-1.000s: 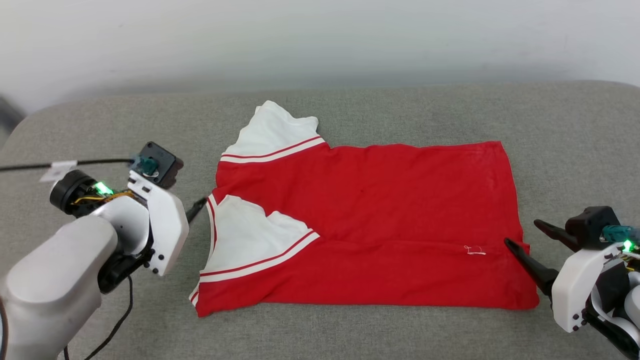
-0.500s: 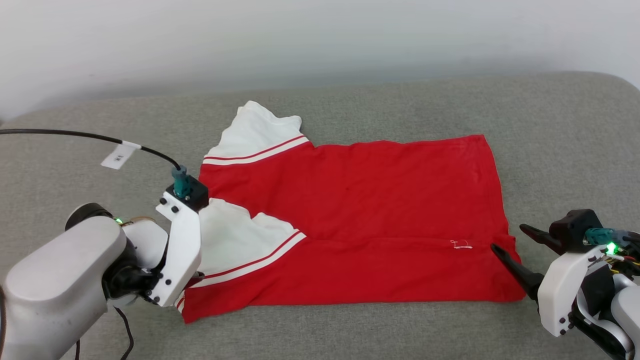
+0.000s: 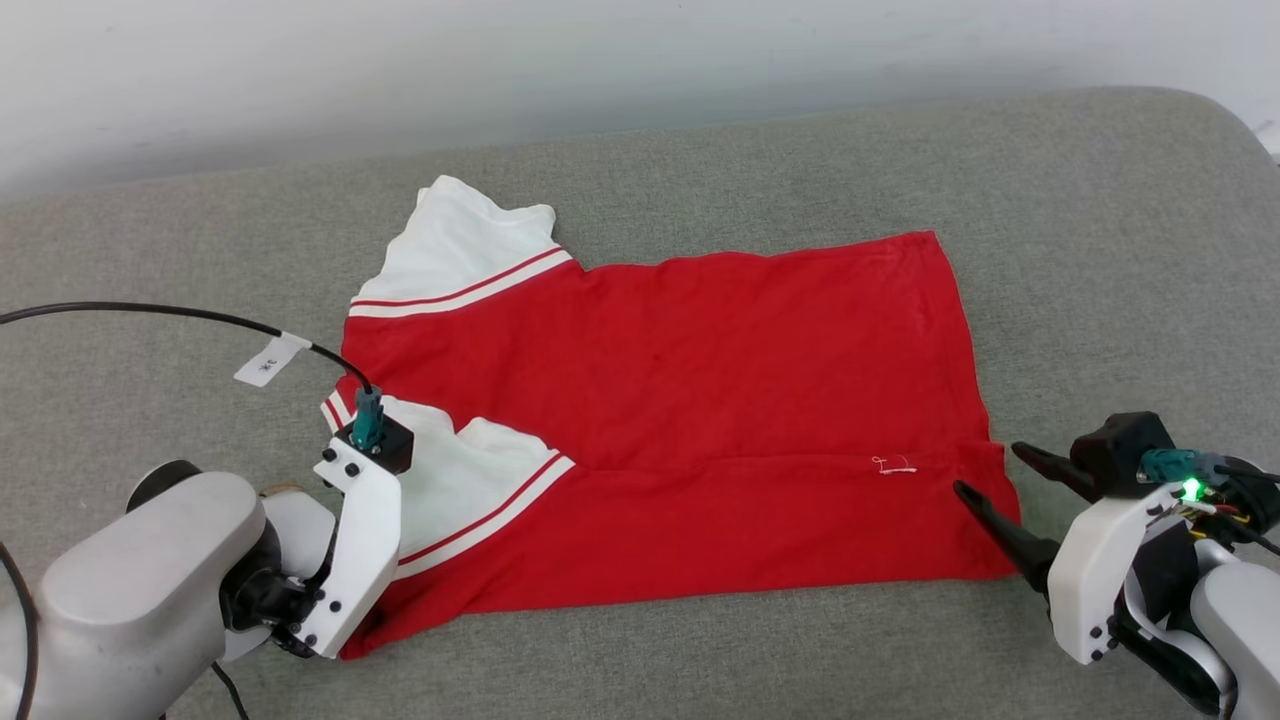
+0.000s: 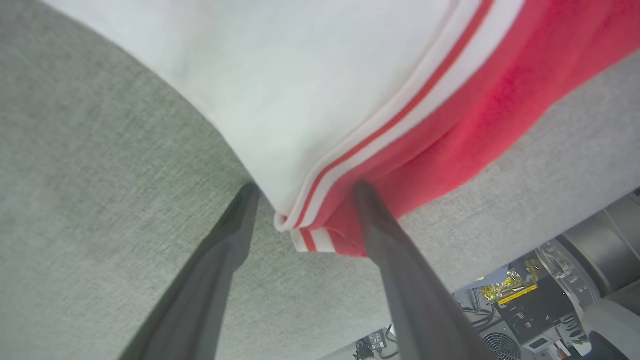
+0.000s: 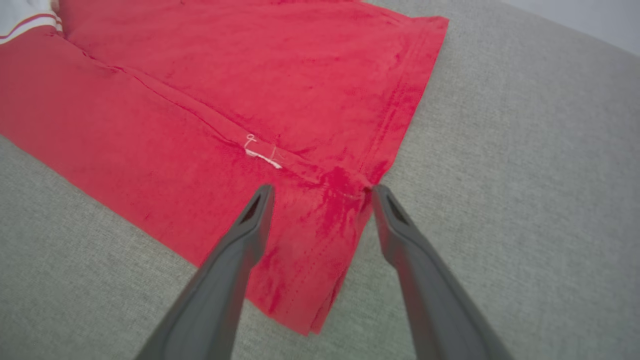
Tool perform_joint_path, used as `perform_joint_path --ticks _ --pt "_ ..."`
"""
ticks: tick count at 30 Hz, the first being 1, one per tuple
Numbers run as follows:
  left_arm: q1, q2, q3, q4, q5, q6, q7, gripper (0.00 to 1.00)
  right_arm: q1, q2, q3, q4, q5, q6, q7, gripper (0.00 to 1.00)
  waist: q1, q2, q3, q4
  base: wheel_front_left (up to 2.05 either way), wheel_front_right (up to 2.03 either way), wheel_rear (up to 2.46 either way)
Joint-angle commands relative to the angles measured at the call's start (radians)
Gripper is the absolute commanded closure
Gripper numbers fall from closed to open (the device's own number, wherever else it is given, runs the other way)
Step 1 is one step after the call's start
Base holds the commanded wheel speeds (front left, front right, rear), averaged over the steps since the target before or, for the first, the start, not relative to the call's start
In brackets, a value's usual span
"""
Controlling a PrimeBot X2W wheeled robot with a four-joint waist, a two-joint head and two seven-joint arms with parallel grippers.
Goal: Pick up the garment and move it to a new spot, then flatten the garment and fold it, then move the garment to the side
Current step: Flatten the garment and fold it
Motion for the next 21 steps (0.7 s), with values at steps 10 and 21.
perform_joint_path --ticks 10,21 --pt "0.021 -0.010 -0.031 -0.008 0.003 -0.013 -0.056 1.00 -0.120 -0.123 0.035 -0.063 0.034 -0.001 0.115 0.00 0.0000 0.0000 -0.050 0.019 0.00 0.00 0.00" --pt "-0.018 0.041 -0.044 -0.114 0.012 -0.014 -0.092 1.00 -0.223 -0.259 0.174 -0.166 0.251 -0.001 0.588 0.00 0.0000 0.0000 -0.044 0.048 0.00 0.00 0.00"
